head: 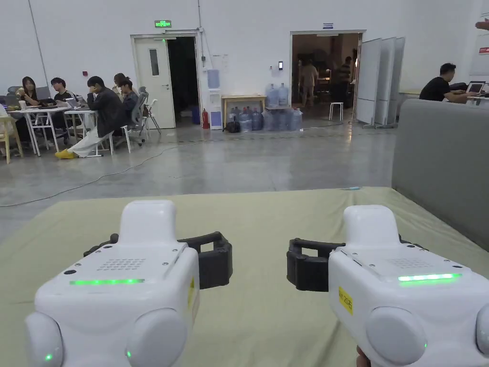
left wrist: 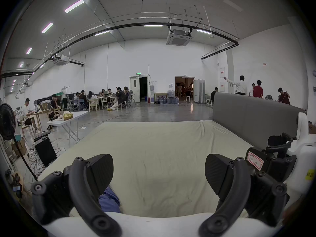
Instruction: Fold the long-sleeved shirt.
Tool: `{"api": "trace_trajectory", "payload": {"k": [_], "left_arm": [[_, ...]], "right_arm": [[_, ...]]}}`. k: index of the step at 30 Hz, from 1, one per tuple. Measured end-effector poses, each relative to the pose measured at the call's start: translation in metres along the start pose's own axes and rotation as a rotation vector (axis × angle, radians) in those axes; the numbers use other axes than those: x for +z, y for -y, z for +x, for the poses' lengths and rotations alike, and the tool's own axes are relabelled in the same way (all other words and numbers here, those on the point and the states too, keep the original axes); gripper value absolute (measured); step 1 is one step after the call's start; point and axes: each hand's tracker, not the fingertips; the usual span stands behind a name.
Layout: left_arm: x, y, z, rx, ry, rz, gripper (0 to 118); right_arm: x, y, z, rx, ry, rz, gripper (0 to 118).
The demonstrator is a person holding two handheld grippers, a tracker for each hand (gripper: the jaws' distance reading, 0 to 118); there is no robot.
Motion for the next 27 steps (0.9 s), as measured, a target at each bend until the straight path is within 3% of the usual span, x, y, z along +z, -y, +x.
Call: {"api": "trace_trajectory", "payload": {"k": [18, 21, 23, 24, 25, 26, 27], "left_arm": [[0.0019, -0.0009, 0.0034, -0.012, 0.008, -0.001, 105], [0.0024, 0.0002, 0.0017, -0.014, 0.028, 0.006, 103], [0.0043, 0.0027, -0.0003, -0.006, 0.089, 0.021, 93], [0.0031, 0.0031, 0.0021, 0.000, 0.067, 0.015, 76], [0.0016, 0.0054, 0.0043, 0.005, 0.045, 0.003, 36], [0.0014, 0.0069, 0.0038, 0.006, 0.060, 0.018, 3], [-0.0003, 0.0077, 0.0041, 0.008, 0.071, -0.001, 0]], "right_arm": [[0.0028, -0.0020, 0.0043, -0.033, 0.012, 0.004, 114], [0.0018, -0.0017, 0.0062, -0.050, 0.012, -0.003, 114], [0.0044, 0.0012, 0.0059, -0.037, -0.005, 0.014, 112], [0.0037, 0.0021, 0.0042, -0.019, -0.005, 0.012, 102], [-0.0006, 0.0024, 0.0015, 0.003, 0.019, -0.026, 69], [-0.0015, 0.0048, 0.0008, 0.000, 0.029, -0.030, 24], [-0.0022, 0.0067, 0.0010, -0.002, 0.015, -0.031, 0]]}}
